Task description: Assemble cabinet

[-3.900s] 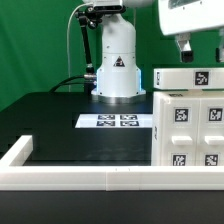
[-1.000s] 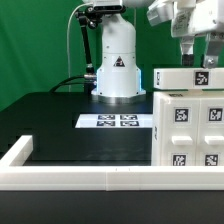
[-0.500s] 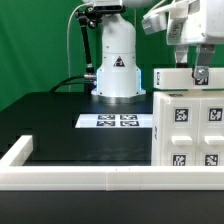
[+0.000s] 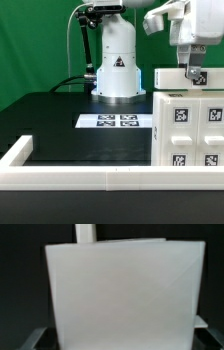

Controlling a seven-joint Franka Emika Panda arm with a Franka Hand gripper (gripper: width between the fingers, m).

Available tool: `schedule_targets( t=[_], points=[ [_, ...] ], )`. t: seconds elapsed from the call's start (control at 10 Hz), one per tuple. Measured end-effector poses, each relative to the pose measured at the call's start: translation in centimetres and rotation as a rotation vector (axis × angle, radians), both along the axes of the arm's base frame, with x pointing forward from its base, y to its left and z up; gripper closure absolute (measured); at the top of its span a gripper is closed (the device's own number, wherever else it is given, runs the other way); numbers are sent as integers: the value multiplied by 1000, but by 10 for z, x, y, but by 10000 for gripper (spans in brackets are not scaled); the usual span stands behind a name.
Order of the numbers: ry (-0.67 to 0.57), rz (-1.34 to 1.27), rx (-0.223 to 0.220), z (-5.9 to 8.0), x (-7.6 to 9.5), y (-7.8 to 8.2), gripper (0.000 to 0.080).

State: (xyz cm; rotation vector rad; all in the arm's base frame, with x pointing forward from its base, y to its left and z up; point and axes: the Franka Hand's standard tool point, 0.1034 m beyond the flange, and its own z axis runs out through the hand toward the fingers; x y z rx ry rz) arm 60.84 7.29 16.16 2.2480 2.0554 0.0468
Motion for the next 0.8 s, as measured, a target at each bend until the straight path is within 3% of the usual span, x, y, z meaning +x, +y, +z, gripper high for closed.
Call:
schedule_targets(
  t=[0.5,0.8],
  points=[
    [-21,-478,42,-1,-1,1,239],
    [-66,-842,107,-2,-3,4,239]
  ],
)
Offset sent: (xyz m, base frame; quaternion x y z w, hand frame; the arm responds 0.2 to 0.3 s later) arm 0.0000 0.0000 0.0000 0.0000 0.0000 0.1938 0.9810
